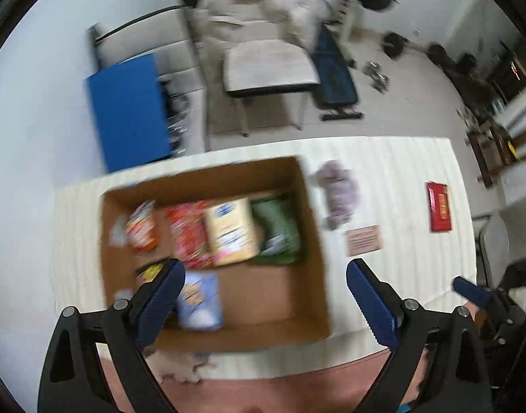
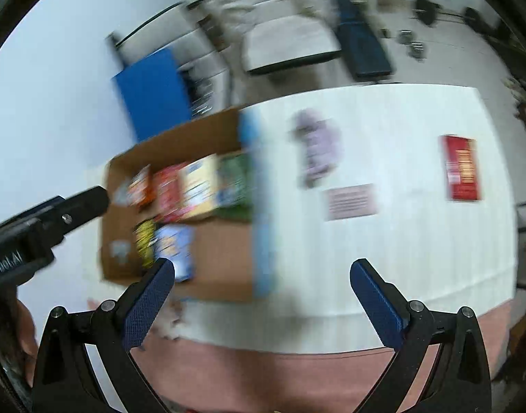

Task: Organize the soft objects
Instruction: 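Grasp the lilac cloth with left tool while right tool grasps the red packet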

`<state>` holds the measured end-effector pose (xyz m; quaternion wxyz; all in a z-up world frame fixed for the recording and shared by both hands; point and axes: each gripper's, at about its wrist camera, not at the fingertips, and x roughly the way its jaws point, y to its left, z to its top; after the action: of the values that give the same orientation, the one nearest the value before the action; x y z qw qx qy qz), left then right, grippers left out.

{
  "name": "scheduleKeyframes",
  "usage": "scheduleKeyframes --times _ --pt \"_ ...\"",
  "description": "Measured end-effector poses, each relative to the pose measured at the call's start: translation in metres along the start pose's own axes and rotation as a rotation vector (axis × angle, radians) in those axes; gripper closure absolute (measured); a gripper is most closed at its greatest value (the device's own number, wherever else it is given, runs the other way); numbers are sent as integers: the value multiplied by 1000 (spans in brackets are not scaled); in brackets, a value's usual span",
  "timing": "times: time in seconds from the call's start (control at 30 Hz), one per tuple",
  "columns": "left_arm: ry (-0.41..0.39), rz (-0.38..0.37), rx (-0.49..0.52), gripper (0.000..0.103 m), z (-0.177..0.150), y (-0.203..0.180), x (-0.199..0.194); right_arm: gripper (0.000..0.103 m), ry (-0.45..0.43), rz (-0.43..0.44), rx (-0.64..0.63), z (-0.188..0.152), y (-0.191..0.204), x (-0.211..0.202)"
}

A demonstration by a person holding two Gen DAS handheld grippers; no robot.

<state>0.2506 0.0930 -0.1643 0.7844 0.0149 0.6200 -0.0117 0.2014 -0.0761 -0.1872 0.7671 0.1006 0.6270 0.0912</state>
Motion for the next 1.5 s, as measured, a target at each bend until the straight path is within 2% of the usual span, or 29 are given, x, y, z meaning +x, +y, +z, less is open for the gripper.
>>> scheduleKeyframes --times 0.13,0.27,0.43,0.6,0.8,0.93,1.0,1.07,1.2,1.33,1.43,1.5 --pt "90 -39 76 7 46 -59 48 0 -26 -94 119 25 -85 -10" --pt "169 -50 97 7 72 -98 100 0 -16 -170 184 49 -155 -3" --pt "275 -47 84 7 91 -129 171 0 36 -220 256 76 -234 25" --pt "347 -19 81 7 95 -145 221 0 100 -261 281 94 -282 64" --pt "422 -2 61 7 96 -150 261 0 186 -282 274 112 -310 124" --pt "448 -77 -13 7 99 -137 274 0 227 -280 267 119 -317 156" --pt "473 -126 -65 11 98 -128 281 0 249 -279 267 123 -321 170" --pt "480 -109 -50 11 97 -127 286 0 262 -279 268 125 -323 179" --pt "433 -68 -40 11 96 -131 283 0 274 -278 252 129 -323 190" --pt "392 -67 -85 3 100 -126 283 0 289 -279 253 127 -327 196" --pt "409 -46 -81 3 102 -127 285 0 293 -283 254 126 -331 201" --pt "448 -27 -47 3 100 -133 288 0 288 -291 248 120 -332 199"
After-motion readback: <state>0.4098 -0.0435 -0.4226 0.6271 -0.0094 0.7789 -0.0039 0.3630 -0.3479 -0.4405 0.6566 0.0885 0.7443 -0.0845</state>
